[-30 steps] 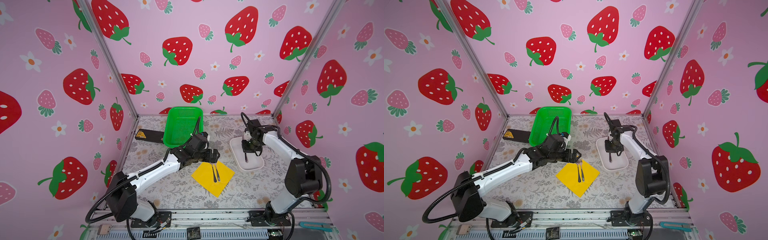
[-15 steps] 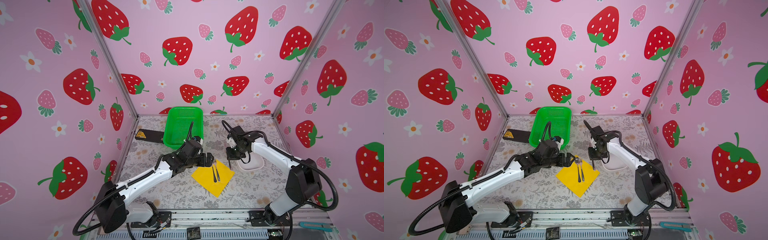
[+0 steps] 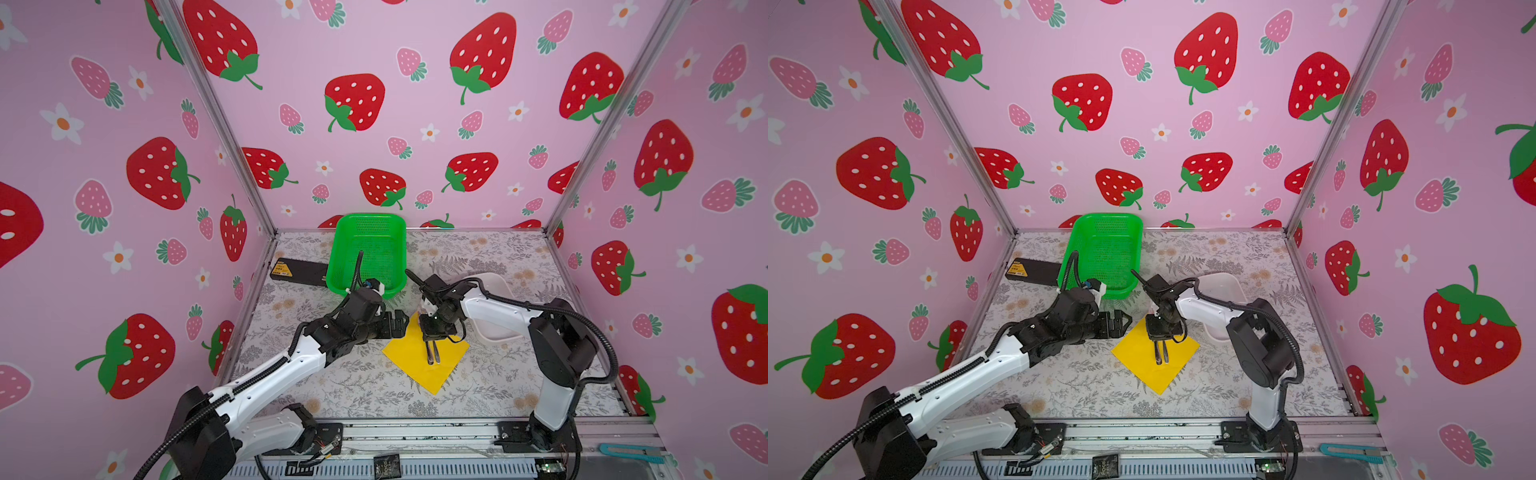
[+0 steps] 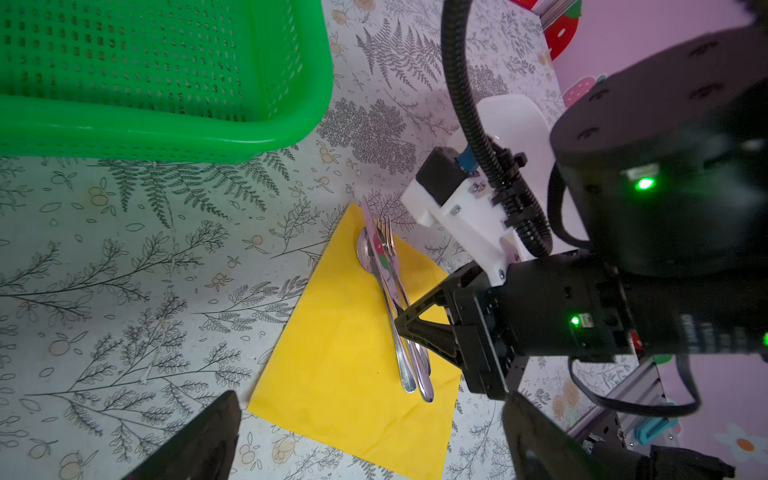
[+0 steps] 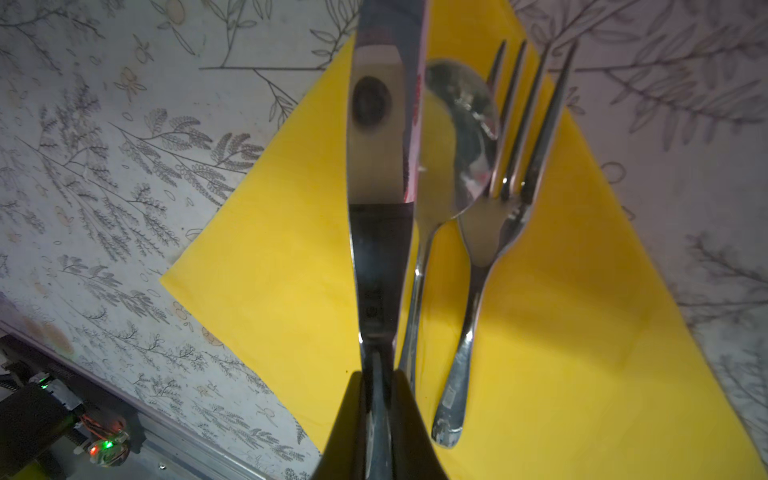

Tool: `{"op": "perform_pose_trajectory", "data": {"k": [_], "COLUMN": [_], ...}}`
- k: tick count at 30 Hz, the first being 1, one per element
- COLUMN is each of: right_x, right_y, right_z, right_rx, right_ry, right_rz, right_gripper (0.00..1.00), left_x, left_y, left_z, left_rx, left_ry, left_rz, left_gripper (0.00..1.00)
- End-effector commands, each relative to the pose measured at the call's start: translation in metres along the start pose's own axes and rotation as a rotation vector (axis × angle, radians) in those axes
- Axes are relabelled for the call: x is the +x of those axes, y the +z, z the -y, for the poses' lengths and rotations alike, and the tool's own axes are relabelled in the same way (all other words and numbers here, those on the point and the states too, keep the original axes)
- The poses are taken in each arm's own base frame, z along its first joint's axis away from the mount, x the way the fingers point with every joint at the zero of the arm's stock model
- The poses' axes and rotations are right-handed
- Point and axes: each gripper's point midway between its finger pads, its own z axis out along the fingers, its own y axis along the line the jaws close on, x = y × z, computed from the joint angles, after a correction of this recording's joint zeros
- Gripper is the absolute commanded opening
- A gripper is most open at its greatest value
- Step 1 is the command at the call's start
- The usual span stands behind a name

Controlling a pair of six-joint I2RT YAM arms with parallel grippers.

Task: Place the utensils on the paper napkin and roll it up
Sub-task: 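Lower the knife onto the napkin beside the spoon with the right gripper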

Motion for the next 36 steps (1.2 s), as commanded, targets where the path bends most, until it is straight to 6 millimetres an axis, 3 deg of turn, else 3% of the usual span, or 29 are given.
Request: {"op": "perform_pose_trajectory", "data": {"k": [1,19,36], "right_x": [-0.004,-0.002,-0.004], "right_y": [0.003,0.023,0.026], "right_z": [-0.011,-0.02,-0.008], "right_rx": [-0.024,0.007,0.089], "right_ry": [0.034,0.066,0.083], "right_rz": [0.013,-0.007,0.004], "right_gripper": [0.1,0.1,0.16], "left_x": [0.004,0.003,0.004], "left_y": [-0.004,-0.007,-0.009], "left_z": [-0.01,-0.021,-0.021], "left_rx": [-0.011,0.014,0.04], "left_ry": [-0.003,-0.03,-0.05], "left_rz": [-0.007,-0.013,-0.021], "left_gripper": [0.99,0.99,0.99]}}
